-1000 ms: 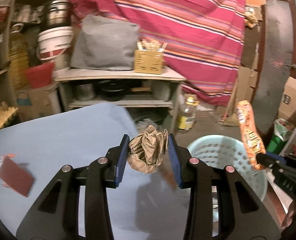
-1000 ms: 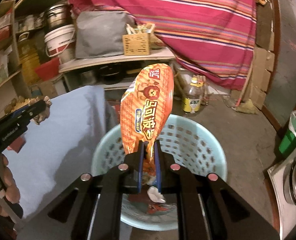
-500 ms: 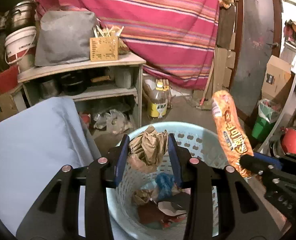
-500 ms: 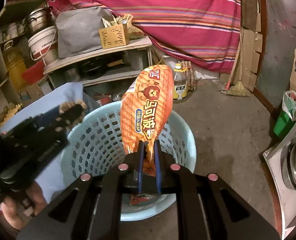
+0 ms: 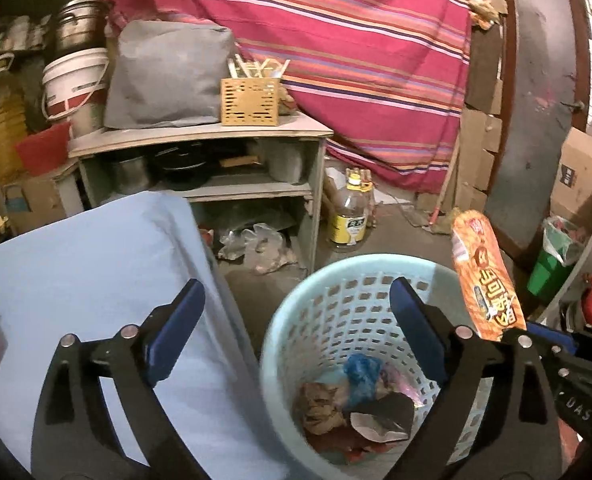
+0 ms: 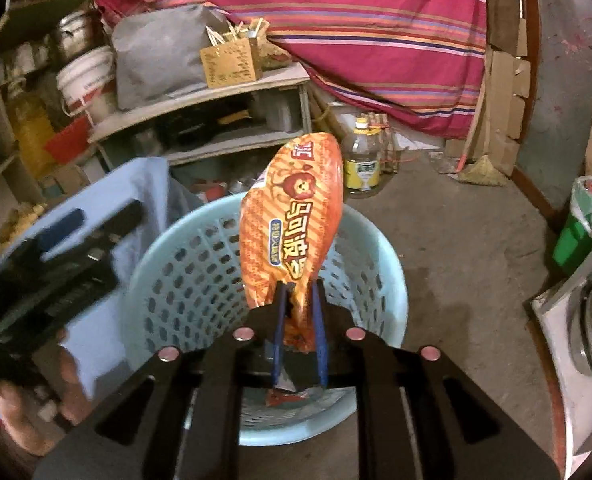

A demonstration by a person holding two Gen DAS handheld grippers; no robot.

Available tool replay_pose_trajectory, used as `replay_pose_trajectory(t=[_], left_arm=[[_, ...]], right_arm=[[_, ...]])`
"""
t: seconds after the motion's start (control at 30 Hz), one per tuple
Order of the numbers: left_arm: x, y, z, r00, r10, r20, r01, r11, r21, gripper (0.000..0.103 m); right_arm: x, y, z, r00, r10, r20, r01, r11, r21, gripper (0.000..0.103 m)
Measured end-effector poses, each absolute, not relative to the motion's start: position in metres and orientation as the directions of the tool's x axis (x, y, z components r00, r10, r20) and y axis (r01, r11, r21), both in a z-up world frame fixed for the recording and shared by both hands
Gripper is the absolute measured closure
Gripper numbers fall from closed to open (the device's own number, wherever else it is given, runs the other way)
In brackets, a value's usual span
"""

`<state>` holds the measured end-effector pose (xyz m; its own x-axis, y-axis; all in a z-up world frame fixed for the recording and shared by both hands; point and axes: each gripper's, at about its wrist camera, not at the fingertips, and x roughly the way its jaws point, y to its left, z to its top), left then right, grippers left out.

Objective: Collect trash
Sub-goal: 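Carry the paper and wrapper over the basket and open both tools to drop them, then grasp the clear plastic bag with the left tool while the right tool grasps the maroon pad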

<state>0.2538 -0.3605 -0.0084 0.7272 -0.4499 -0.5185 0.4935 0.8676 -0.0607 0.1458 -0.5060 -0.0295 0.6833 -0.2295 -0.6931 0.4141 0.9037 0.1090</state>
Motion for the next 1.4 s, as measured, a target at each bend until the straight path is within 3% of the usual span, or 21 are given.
replay_pose_trajectory(t=[0.03,0.07,0.27,0.7,1.4], left_arm=[[0.256,-0.357,-0.008,0.728,-0.448,-0.519,0.487,0.870,-0.068,0.012],[0.257,-0.353,-0.007,0.728,-0.447,-0.520,0.483,0.872,-0.074,0.012],[0.260,-0.335,0.002,0.751,-0.419,-0.510,0.457,0.888,-0.057,0.012],[0.271,-0.235,0.019,0.809,-0.312,-0.498,0.350,0.937,-0.019,0.006],[0.320,0.023,0.005,0.836,0.042,-0.547,-0.035,0.999,0.023,0.006]], right_arm=[[0.147,-0.506,-0.030,0.679,-0.237,-0.695,0.421,0.901,0.103,0.045],[0.147,-0.506,-0.031,0.677,-0.243,-0.694,0.428,0.898,0.102,0.038],[0.151,-0.503,-0.030,0.675,-0.252,-0.693,0.444,0.889,0.110,0.036],[0.185,-0.437,-0.014,0.711,-0.236,-0.662,0.395,0.914,0.098,0.015],[0.280,-0.243,-0.029,0.722,-0.026,-0.691,0.123,0.988,0.091,0.012]])
